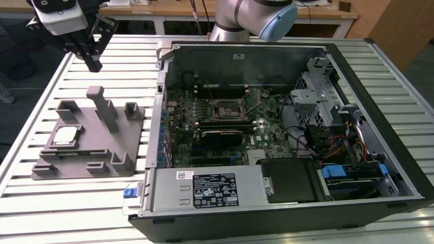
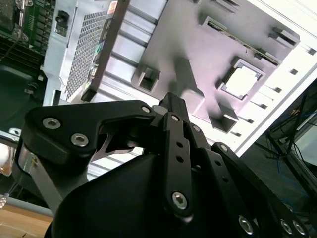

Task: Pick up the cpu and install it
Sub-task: 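Reach for the cpu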

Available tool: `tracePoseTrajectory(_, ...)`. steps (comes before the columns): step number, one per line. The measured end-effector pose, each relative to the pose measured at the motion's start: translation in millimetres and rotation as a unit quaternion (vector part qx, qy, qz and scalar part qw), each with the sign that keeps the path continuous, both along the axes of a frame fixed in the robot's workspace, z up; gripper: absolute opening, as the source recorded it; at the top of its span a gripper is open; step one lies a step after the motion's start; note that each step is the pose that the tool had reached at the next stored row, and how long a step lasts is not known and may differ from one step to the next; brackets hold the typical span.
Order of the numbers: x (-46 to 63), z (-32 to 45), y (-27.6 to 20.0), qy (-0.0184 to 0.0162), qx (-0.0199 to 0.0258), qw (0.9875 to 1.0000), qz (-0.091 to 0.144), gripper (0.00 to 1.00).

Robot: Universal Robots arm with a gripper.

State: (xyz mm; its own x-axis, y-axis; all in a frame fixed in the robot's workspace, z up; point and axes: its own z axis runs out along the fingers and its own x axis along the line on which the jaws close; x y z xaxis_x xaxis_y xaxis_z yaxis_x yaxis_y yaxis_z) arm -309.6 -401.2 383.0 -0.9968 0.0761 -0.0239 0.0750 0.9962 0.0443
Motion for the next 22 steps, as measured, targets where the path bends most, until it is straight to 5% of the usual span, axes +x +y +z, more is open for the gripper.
tracePoseTrajectory(22,-28.7,-2.7,0.0,0.0005,0.0,1.0,0.0,0.11)
